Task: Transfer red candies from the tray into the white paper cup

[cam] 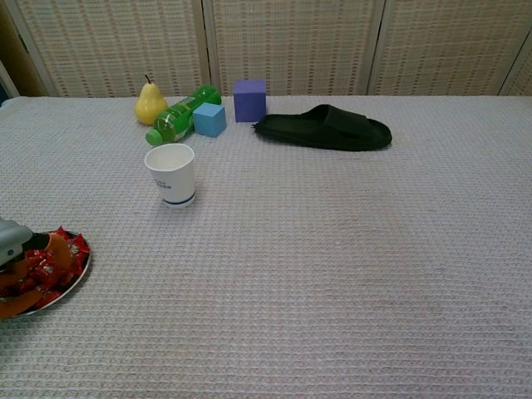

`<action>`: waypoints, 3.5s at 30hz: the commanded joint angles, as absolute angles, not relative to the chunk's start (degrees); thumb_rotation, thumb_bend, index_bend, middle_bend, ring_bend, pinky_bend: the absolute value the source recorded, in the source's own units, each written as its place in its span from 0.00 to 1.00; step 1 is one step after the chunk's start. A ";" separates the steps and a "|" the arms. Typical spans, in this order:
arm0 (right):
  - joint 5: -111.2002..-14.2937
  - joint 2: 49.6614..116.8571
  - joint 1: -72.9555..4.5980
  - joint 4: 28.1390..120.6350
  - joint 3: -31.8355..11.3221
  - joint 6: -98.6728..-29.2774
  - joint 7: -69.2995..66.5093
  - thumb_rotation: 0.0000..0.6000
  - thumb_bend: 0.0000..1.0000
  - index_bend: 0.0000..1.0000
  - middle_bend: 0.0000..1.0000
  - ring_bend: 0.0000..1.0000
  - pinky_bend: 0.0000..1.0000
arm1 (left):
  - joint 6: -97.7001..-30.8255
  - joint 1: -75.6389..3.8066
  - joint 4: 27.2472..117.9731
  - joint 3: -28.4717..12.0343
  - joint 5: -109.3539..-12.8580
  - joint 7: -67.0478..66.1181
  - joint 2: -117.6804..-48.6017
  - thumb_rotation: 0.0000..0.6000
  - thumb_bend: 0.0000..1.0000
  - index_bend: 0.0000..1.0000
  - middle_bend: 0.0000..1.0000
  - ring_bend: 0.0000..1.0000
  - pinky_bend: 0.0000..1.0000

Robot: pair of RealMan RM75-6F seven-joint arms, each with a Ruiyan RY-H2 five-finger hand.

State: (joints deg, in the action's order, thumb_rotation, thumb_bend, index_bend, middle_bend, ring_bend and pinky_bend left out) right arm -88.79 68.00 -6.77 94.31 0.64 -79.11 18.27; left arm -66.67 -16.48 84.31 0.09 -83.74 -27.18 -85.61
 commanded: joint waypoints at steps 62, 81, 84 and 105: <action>-83.73 67.72 -7.51 93.67 -1.52 -77.68 17.40 1.00 0.00 0.00 0.00 0.00 0.00 | -56.77 -41.22 93.16 -17.49 -69.12 -46.61 -90.02 1.00 0.41 0.54 1.00 1.00 1.00; -81.54 67.98 -7.13 93.90 -1.88 -78.00 18.91 1.00 0.00 0.00 0.00 0.00 0.00 | -52.51 -47.95 76.08 -14.92 -72.85 -30.26 -92.62 1.00 0.41 0.54 1.00 1.00 1.00; -81.57 68.01 -7.02 94.07 -1.79 -78.22 19.21 1.00 0.00 0.00 0.00 0.00 0.00 | -52.35 -48.51 73.97 -14.40 -73.33 -28.47 -93.12 1.00 0.41 0.54 1.00 1.00 1.00; -80.59 68.52 -7.52 93.79 -1.86 -77.39 20.23 1.00 0.00 0.00 0.00 0.00 0.00 | -51.09 -49.60 69.40 -12.08 -72.09 -23.39 -92.00 1.00 0.41 0.31 1.00 1.00 1.00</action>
